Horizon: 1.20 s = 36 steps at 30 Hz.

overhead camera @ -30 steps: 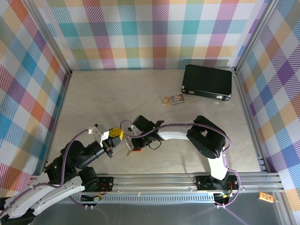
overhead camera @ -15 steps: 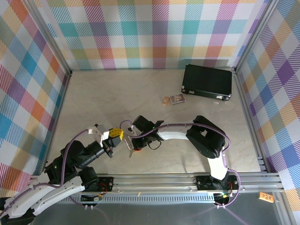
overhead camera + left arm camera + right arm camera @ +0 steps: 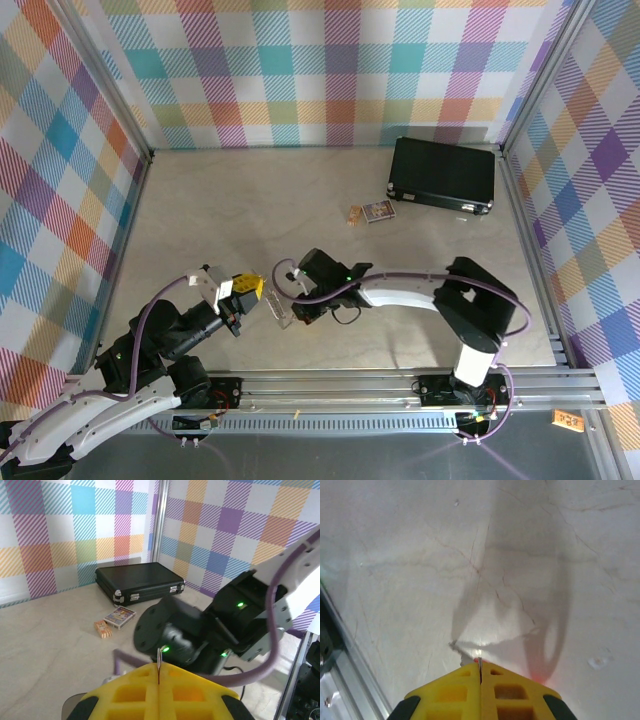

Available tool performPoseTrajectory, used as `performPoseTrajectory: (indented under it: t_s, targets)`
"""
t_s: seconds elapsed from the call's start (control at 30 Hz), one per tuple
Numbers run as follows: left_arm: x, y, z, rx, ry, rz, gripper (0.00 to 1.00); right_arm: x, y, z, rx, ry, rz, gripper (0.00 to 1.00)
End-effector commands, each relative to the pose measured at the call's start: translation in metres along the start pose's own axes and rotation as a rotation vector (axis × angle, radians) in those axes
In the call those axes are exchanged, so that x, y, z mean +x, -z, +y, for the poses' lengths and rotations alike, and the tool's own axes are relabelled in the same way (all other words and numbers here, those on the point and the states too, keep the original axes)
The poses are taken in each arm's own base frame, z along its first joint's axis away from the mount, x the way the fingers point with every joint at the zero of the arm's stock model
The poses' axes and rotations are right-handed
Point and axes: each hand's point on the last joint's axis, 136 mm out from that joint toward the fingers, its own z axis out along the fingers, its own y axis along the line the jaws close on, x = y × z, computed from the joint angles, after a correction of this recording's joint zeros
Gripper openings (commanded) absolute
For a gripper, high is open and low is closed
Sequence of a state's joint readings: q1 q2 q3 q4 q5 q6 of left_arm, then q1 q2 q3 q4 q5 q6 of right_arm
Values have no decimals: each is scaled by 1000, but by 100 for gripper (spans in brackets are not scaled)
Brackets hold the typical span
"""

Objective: Put the keys on the keyring

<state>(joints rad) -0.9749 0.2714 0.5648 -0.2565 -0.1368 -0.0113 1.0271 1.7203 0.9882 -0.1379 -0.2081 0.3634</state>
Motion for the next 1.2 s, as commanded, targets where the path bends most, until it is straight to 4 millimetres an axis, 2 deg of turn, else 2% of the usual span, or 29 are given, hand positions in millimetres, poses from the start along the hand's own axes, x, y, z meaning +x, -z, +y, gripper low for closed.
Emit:
performPoseTrajectory:
  t_s: [0.0, 0.17, 0.4, 0.63, 0.83, 1.17]
  targets:
    - [-13, 0, -9, 46, 18, -52, 0, -19, 32, 16, -31, 141, -161, 0]
    - [-15, -6, -19, 97, 15, -37, 0, -19, 88, 33, -54, 354, -347, 0]
    - [-20, -15, -40, 200, 7, -24, 0, -15, 176, 73, -137, 636, -632, 0]
    - [-23, -24, -70, 364, -23, 4, 0, -7, 232, 110, -256, 777, -768, 0]
    - [-29, -21, -88, 468, -41, -7, 0, -3, 261, 127, -312, 822, -825, 0]
    - [-28, -22, -102, 552, -39, 9, 0, -6, 266, 132, -324, 802, -796, 0]
